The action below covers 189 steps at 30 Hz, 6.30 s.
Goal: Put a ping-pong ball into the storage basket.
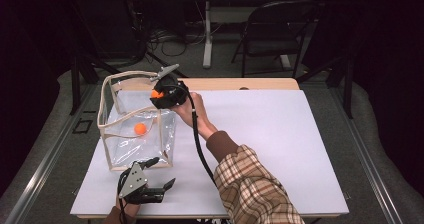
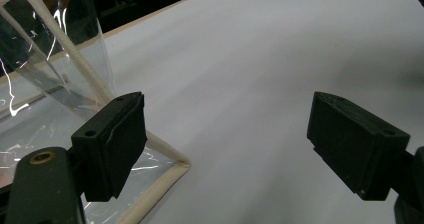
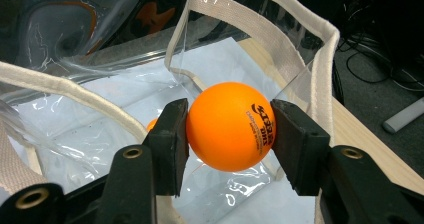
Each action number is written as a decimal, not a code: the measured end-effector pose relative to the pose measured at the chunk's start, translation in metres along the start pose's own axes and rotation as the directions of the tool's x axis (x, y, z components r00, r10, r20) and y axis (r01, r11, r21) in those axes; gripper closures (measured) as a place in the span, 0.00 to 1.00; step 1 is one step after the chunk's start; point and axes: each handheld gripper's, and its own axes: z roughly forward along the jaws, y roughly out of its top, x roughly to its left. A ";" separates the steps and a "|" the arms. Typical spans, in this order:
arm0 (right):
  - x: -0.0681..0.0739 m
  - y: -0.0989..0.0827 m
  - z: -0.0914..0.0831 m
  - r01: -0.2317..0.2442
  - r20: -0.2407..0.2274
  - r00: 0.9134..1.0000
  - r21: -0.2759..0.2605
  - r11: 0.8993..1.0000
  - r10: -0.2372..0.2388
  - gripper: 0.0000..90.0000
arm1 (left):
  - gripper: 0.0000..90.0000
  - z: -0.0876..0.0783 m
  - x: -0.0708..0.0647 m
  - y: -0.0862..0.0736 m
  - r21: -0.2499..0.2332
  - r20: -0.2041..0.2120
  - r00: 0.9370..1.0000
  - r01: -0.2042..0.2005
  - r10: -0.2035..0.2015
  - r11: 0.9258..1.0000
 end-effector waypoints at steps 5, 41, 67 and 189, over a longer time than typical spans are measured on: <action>0.000 0.000 0.002 -0.002 -0.005 1.000 0.010 1.000 0.002 0.56 | 0.18 0.000 0.000 0.000 0.000 0.000 1.000 -0.002 0.002 1.000; -0.028 -0.027 -0.051 -0.084 -0.062 0.995 -0.057 0.995 0.080 0.15 | 0.18 0.000 0.001 0.000 0.004 -0.003 1.000 0.003 -0.003 1.000; -0.030 -0.078 -0.080 -0.061 -0.080 0.995 -0.006 0.998 0.061 0.07 | 0.18 0.000 0.000 0.000 0.010 -0.014 1.000 0.005 -0.005 1.000; 0.010 -0.300 -0.209 -0.069 0.143 0.987 -0.029 0.997 0.073 0.00 | 0.18 -0.001 -0.002 -0.001 0.016 -0.009 1.000 0.001 -0.001 1.000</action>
